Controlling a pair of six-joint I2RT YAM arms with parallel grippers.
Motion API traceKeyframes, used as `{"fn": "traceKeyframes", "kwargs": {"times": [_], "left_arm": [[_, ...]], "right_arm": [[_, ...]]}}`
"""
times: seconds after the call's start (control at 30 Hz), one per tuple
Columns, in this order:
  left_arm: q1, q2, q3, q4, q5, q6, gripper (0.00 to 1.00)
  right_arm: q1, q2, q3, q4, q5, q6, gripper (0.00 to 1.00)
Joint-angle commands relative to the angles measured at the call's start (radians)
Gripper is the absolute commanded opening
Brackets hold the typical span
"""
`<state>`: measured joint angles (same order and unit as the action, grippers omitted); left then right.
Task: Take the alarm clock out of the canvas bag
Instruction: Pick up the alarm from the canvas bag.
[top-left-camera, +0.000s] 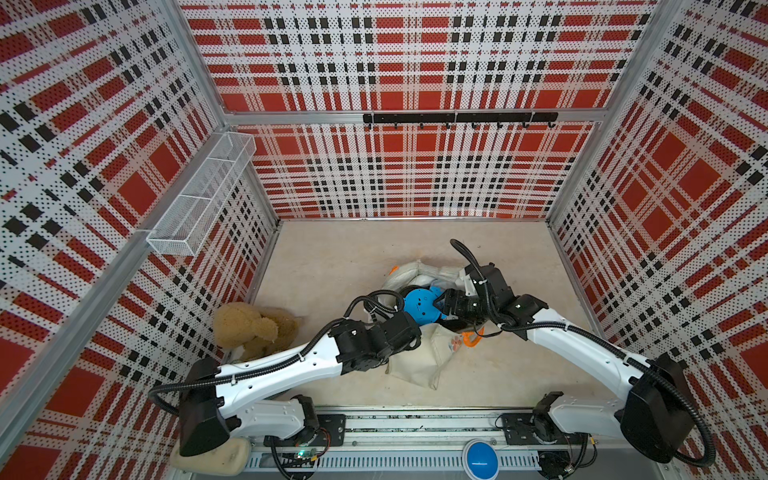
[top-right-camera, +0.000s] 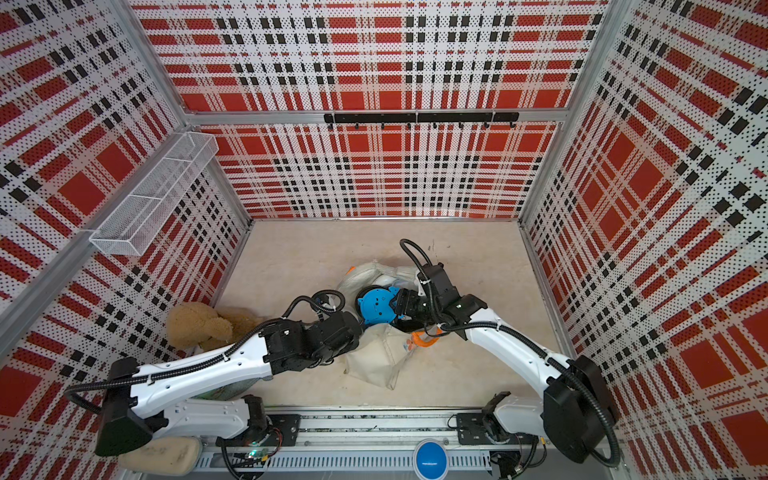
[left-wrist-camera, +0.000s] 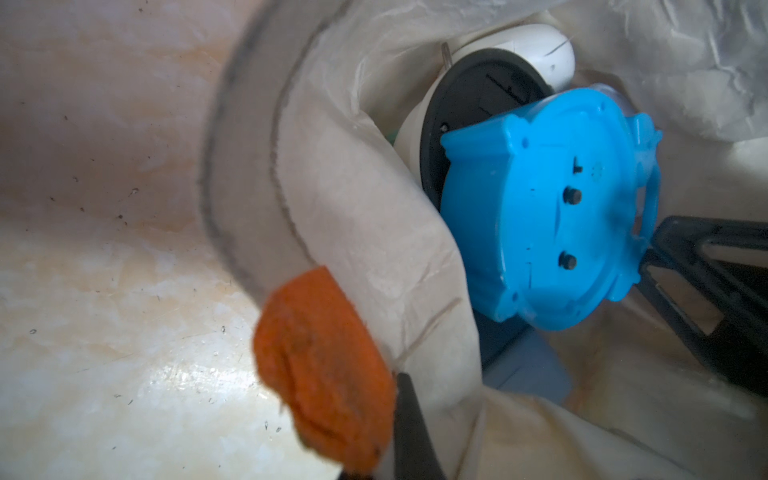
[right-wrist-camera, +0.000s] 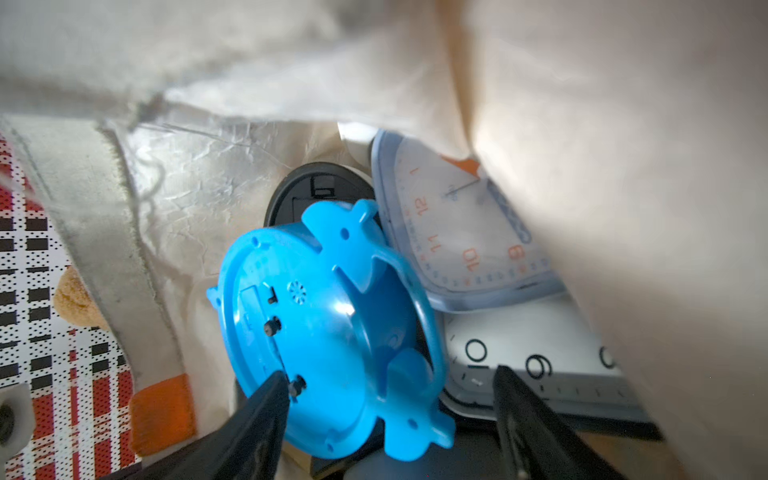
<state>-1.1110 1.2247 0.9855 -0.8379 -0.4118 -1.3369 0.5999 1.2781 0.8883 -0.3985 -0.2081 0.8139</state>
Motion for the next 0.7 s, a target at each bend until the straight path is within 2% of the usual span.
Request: {"fn": "traceKeyframes", "kwargs": {"times": [0.0, 0.13, 0.23, 0.43, 0.67], "left_arm": [[0.014, 0.002, -0.021, -0.043, 0.033, 0.013, 0.0], [0.026, 0.008, -0.015, -0.043, 0.042, 0.027, 0.0], [0.032, 0.012, -0.012, -0.045, 0.048, 0.031, 0.0], [0.04, 0.015, -0.007, -0.05, 0.056, 0.04, 0.0], [0.045, 0.039, 0.012, -0.05, 0.077, 0.054, 0.0]], "right_arm": [[-0.026, 0.002, 0.023, 0.02, 0.025, -0.024, 0.8], [-0.04, 0.038, 0.015, 0.077, -0.003, -0.033, 0.76], [-0.048, 0.069, -0.002, 0.157, -0.06, -0.041, 0.69], [-0.057, 0.092, -0.047, 0.323, -0.176, -0.064, 0.45], [-0.057, 0.066, -0.054, 0.356, -0.217, -0.087, 0.3]]}}
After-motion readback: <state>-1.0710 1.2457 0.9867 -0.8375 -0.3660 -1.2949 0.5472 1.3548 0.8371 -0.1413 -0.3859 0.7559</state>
